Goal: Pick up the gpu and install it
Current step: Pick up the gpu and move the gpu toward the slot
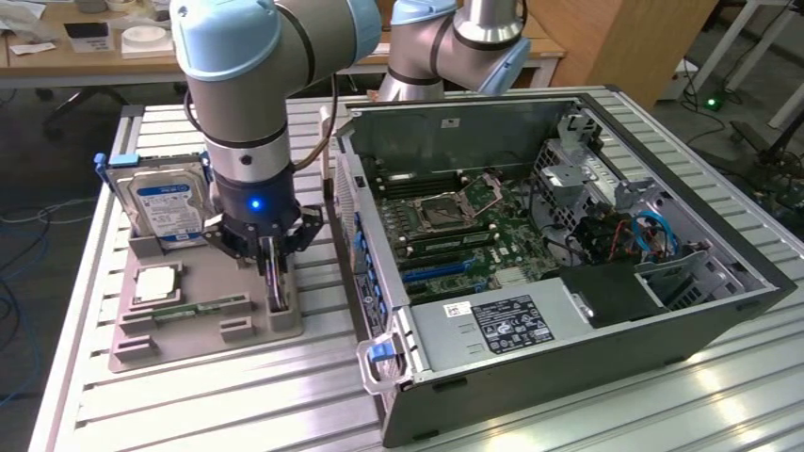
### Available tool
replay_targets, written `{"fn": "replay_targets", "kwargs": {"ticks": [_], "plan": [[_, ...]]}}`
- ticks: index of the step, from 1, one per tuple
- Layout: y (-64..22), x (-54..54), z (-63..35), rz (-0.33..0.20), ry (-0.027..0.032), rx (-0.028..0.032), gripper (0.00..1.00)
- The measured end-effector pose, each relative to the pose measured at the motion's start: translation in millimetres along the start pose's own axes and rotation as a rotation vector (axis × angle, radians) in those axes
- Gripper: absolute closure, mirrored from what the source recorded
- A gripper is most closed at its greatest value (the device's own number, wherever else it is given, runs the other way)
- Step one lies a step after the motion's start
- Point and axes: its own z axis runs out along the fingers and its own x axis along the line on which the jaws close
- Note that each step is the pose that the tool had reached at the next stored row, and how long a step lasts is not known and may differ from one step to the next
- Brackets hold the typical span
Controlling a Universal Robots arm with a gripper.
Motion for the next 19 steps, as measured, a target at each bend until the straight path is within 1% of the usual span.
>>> {"fn": "replay_targets", "kwargs": {"ticks": [9, 19], "plan": [[0.0, -0.1, 0.0, 0.000, 0.0001, 0.0000, 0.67], [0.3, -3.6, 0.0, 0.000, 0.0002, 0.0000, 0.67]]}}
